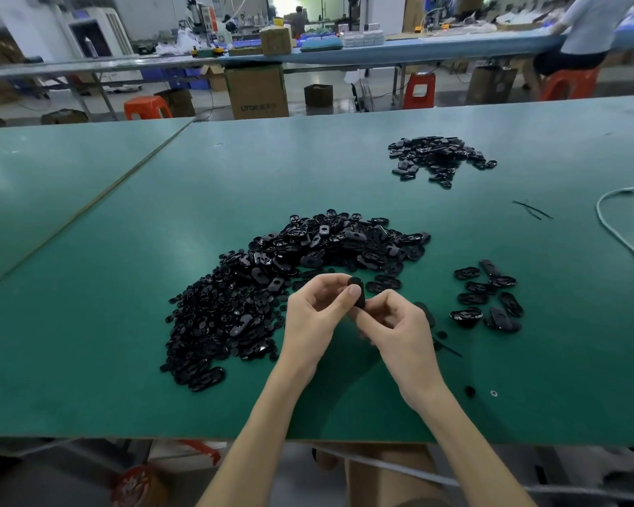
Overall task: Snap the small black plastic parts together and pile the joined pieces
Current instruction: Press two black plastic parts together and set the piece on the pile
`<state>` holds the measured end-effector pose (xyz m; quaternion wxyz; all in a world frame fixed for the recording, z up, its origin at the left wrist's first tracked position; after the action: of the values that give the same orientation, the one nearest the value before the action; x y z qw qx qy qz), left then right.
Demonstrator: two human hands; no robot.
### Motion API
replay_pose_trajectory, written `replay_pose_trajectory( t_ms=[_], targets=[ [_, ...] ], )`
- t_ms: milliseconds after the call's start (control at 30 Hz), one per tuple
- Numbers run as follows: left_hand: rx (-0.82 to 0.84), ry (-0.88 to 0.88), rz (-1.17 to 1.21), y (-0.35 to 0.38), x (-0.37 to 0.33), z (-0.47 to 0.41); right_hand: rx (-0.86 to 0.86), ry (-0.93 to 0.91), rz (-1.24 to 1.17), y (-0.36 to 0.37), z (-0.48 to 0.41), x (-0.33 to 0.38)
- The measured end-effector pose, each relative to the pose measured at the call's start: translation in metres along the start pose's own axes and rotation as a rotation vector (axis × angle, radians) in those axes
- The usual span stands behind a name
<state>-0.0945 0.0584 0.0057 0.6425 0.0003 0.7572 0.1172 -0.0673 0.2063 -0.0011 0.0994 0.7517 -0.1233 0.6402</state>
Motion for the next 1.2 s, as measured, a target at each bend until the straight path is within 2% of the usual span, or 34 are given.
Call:
replay_pose_trajectory(
  t_ms=[133,267,400,600,1200],
  targets=[
    [0.050,0.032,-0.069,0.005,-0.001,0.001,-0.002,0.005,0.018,-0.001,-0.001,-0.002],
    [-0.001,0.046,-0.052,0.001,-0.003,0.000,0.017,-0.002,0.018,0.002,-0.002,-0.002],
    [-0.043,0.075,-0.061,-0.003,-0.007,-0.001,-0.061,0.019,-0.089,-0.005,-0.004,-0.002],
    [0.040,0.088,-0.110,0.006,-0.006,0.001,-0.074,0.008,-0.113,-0.007,-0.005,-0.003],
    [0.113,0.028,-0.042,0.014,-0.004,0.006,-0.170,0.067,-0.140,-0.019,-0.010,-0.018]
  ],
)
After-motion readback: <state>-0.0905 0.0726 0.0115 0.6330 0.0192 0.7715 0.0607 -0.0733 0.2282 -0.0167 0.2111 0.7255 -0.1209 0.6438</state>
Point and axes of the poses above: each hand's wrist, its own z-axis away from the middle knuckle, its own y-axis out of the palm, x = y × z, the point moved 9 cm from there along -z, towards the middle knuckle, and after that the axes turned 11 degrees about -x, right-handed, at the moved point
